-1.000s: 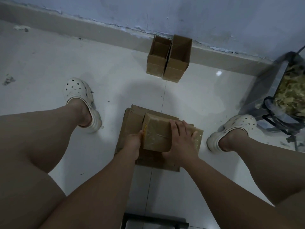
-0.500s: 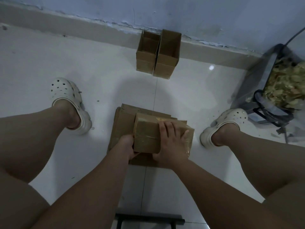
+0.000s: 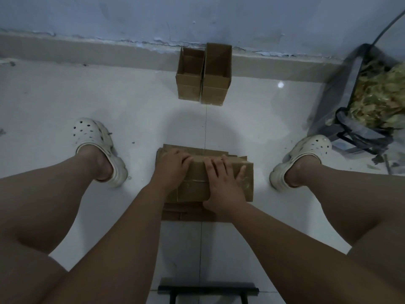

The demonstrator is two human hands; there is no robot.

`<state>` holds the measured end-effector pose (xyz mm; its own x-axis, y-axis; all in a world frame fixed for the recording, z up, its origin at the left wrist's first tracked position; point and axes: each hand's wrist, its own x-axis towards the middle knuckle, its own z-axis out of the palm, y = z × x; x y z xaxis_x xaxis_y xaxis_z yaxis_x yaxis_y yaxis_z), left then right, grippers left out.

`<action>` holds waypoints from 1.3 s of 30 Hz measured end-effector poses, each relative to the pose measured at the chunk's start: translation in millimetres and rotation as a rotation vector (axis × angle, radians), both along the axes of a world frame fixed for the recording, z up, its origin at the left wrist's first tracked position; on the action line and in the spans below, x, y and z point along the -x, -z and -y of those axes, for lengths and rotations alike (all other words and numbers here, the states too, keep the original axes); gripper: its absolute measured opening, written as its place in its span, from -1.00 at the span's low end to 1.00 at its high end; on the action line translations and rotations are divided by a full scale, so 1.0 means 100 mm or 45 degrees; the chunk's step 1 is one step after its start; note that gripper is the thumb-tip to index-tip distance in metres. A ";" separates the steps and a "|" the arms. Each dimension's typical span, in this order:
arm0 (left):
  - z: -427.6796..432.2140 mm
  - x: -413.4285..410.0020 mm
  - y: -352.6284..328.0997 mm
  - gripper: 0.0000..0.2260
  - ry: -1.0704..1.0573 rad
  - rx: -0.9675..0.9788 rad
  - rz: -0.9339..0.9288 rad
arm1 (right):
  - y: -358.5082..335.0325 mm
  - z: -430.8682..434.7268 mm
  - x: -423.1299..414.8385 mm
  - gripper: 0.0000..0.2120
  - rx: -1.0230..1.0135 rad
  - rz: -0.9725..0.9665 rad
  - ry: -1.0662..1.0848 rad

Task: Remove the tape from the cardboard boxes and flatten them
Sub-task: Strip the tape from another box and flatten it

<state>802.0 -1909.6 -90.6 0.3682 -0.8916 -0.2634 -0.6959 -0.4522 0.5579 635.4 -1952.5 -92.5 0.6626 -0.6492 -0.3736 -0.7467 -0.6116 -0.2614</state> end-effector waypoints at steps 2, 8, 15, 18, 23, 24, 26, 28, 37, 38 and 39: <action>0.00 -0.06 0.02 -0.73 0.037 -0.063 -0.141 | -0.01 0.03 0.02 0.00 -0.008 0.014 -0.002; 0.08 -0.20 -0.01 -0.60 0.179 -0.312 -0.280 | 0.00 0.06 -0.01 -0.01 -0.024 0.042 -0.018; 0.14 -0.32 0.01 -0.62 0.228 -0.405 -0.353 | 0.02 0.03 -0.01 0.00 0.006 0.026 -0.049; 0.21 -0.32 -0.02 -0.60 0.252 -0.424 -0.291 | 0.02 0.05 -0.02 0.01 -0.001 0.022 -0.048; 0.25 -0.30 -0.04 -0.60 0.265 -0.423 -0.248 | 0.00 0.09 -0.04 0.03 -0.022 0.025 -0.042; 0.25 -0.31 -0.05 -0.60 0.268 -0.428 -0.243 | 0.00 0.09 -0.04 0.04 -0.025 0.027 -0.046; 0.25 -0.32 -0.06 -0.60 0.279 -0.446 -0.227 | 0.00 0.09 -0.04 0.04 -0.026 0.031 -0.046; 0.27 -0.32 -0.07 -0.60 0.283 -0.449 -0.217 | 0.01 0.07 -0.04 0.04 -0.019 0.031 -0.042; 0.29 -0.32 -0.08 -0.58 0.294 -0.472 -0.167 | 0.04 0.07 -0.03 0.05 -0.011 0.040 -0.046; 0.30 -0.32 -0.09 -0.58 0.309 -0.483 -0.151 | 0.05 0.07 -0.03 0.05 -0.008 0.039 -0.047; 0.31 -0.32 -0.10 -0.57 0.326 -0.493 -0.133 | 0.05 0.07 -0.03 0.05 -0.006 0.041 -0.048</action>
